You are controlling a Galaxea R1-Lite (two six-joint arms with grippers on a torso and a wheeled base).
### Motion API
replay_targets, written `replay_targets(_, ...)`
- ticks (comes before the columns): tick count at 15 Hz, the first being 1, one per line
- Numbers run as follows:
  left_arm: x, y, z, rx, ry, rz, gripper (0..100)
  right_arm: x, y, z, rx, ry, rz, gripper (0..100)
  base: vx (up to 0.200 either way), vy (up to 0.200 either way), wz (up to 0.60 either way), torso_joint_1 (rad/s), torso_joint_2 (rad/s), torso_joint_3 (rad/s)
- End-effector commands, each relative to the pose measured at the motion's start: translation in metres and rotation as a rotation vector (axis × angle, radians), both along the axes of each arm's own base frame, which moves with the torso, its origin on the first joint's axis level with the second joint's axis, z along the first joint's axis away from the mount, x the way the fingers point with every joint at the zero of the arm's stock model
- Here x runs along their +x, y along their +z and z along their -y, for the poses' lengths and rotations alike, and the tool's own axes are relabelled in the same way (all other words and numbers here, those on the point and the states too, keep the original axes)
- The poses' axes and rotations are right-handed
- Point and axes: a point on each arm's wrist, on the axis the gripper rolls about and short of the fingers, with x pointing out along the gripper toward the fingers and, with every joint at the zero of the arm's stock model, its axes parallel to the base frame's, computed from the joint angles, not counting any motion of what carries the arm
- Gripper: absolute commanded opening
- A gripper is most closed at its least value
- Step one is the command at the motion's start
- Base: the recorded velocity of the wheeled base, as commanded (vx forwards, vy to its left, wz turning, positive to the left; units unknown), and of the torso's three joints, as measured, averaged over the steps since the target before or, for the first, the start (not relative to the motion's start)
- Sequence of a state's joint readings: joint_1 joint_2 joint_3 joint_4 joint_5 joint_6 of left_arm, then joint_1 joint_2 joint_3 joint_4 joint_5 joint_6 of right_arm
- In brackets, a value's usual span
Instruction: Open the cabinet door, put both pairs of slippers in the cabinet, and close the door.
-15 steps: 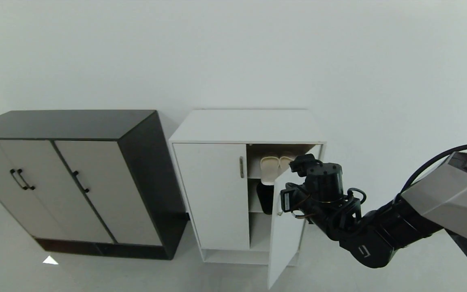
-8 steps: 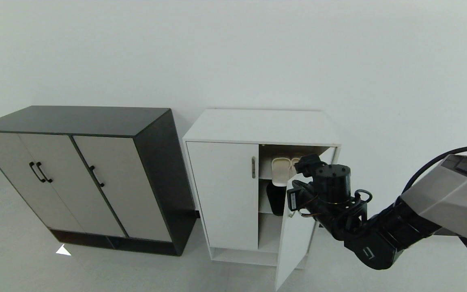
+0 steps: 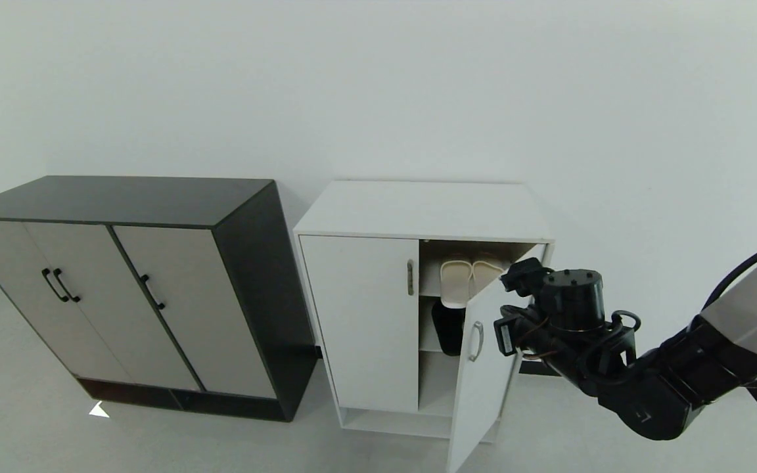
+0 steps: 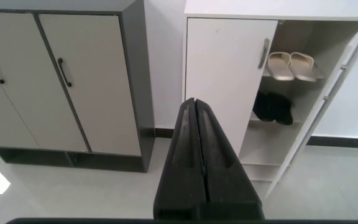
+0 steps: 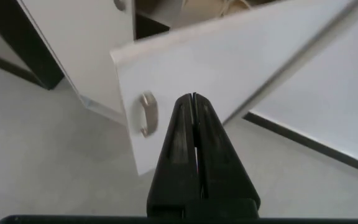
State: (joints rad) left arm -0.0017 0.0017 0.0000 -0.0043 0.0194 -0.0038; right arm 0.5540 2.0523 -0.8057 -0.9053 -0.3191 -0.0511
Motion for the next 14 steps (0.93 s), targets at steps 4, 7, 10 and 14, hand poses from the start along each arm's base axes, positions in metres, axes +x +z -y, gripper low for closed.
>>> replay_targets(4,0.000,0.000,0.000,-0.001,0.001,-0.001,0,-0.004,-0.008,0.006,-0.062,0.007,-0.023,0,0.100,0.000,0.00,0.007,0.00,-0.002)
replay_targets(7,0.000,0.000,0.000,0.001,-0.001,-0.001,0,-0.003,-0.009,0.006,-0.069,0.008,-0.025,0,0.000,0.000,0.00,0.000,0.00,0.000)
replay_targets(10,0.000,0.000,0.000,0.001,-0.001,-0.001,0,0.008,-0.014,0.002,-0.060,-0.001,-0.018,0,0.000,0.000,0.00,0.000,0.00,0.000)
replay_targets(14,0.000,0.000,0.000,0.002,-0.004,-0.001,0,0.035,-0.034,-0.004,-0.053,-0.024,-0.020,0,0.000,0.000,0.00,0.000,0.00,0.000)
